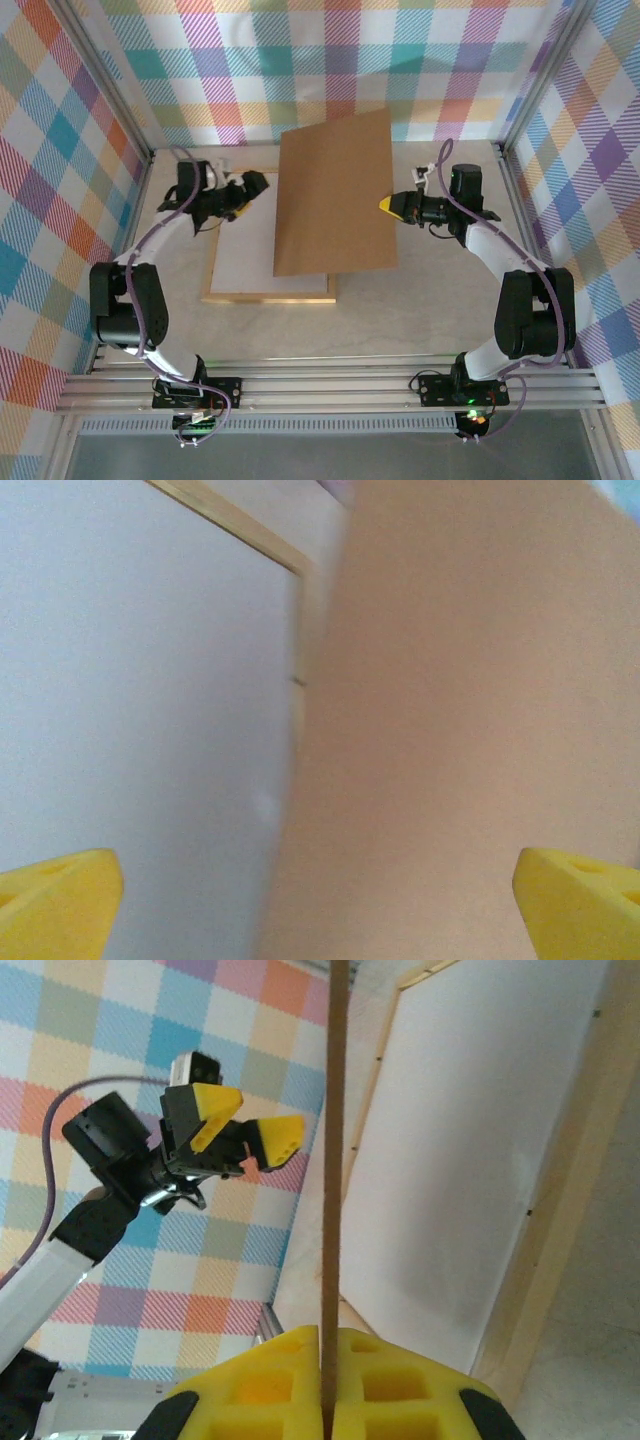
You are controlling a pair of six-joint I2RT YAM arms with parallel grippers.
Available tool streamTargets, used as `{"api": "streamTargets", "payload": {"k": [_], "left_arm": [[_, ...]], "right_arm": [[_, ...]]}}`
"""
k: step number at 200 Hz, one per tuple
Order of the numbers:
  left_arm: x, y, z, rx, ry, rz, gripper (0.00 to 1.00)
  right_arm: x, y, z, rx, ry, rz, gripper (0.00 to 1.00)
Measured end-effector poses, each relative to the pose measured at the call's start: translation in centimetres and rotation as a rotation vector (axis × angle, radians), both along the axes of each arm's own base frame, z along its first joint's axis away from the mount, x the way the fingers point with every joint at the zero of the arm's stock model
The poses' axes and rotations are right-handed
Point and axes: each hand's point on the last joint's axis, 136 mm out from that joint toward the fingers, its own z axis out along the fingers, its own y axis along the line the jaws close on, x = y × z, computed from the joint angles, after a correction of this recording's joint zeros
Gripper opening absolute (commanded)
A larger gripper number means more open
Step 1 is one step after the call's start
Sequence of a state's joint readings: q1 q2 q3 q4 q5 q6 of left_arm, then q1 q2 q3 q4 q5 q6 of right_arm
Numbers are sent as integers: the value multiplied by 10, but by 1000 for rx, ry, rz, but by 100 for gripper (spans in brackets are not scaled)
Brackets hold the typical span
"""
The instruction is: Put the photo into the frame
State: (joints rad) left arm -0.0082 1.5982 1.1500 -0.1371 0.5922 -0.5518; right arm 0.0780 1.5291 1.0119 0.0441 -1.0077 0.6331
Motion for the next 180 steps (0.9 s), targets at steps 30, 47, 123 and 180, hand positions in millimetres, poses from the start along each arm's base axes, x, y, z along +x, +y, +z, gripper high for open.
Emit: {"api": "streamTargets", "payload": {"k": [30,47,123,180], "left_arm": [[-5,78,-25,194,84,248,100],[-14,96,-42,280,135,312,100],[-29,125,-127,459,340,352,100],[-24,107,-152,384,352,274,100]], "right_arm": [[4,-2,-2,-10,29,-30,0],[6,-3,-2,-10,45,-45,0],[13,-10,0,-16,71,-90,0],[12,-13,-3,-22,91,-97,0]]}}
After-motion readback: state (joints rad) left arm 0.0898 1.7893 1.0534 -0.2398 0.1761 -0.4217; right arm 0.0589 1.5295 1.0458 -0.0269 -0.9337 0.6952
